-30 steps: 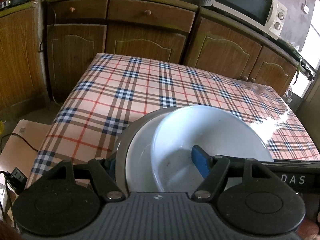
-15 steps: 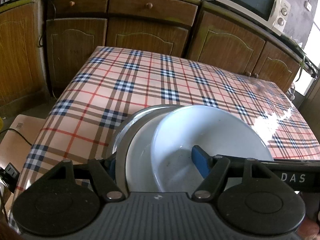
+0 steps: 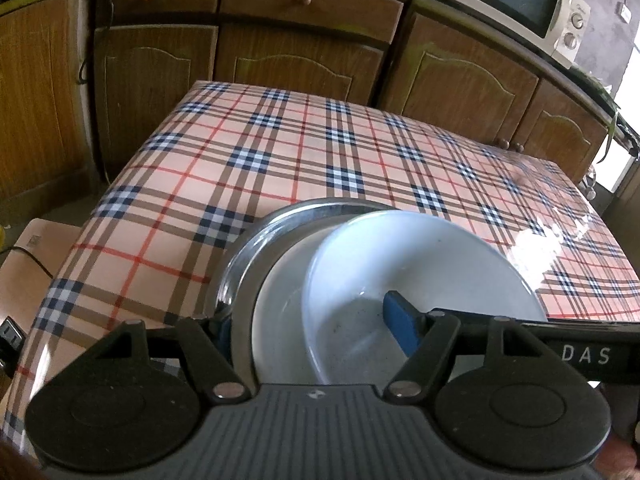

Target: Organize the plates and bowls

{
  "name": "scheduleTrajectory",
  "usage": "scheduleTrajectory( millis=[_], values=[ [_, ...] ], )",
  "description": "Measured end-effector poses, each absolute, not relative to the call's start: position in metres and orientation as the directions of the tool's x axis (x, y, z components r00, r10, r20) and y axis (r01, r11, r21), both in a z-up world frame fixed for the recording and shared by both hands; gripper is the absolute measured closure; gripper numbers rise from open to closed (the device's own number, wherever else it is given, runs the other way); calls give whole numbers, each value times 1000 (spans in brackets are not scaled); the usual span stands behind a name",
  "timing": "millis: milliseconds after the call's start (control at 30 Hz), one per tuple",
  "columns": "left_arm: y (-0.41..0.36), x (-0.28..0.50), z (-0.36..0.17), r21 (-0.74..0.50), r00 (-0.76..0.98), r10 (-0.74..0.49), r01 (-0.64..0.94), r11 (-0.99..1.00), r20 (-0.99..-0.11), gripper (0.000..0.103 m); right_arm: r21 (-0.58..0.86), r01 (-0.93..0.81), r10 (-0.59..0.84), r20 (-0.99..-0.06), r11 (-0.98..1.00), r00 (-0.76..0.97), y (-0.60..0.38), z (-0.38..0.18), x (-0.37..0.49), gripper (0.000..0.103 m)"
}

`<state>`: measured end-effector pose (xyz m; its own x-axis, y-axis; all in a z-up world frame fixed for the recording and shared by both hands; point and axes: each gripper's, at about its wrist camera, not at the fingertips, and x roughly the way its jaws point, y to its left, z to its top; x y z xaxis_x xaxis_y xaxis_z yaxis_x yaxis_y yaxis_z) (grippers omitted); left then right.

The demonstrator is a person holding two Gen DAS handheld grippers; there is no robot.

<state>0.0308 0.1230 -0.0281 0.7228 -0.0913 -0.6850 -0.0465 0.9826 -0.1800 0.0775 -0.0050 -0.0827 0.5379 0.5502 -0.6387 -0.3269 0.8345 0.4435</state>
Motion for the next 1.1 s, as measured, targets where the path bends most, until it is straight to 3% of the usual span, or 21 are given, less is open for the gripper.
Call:
scheduleTrajectory(
  millis=[100, 367, 600, 1100],
  values=[
    [117, 28, -25, -110, 744, -48, -34, 993, -666, 27, 437, -338, 552, -632, 834, 544, -4, -80, 78, 55],
    [121, 25, -20, -111, 753, -37, -48, 993, -656, 31, 401, -363, 541, -643, 841, 542, 0, -76, 80, 56],
    [110, 12, -8, 3, 779, -2, 4, 1000, -627, 32, 367, -375, 523, -662, 851, 538, 5, -71, 81, 55],
    [113, 18, -27, -7, 729, -26, 29, 1000, -684, 25, 249, -381, 434, -716, 891, 548, 8, -65, 82, 53]
  ],
)
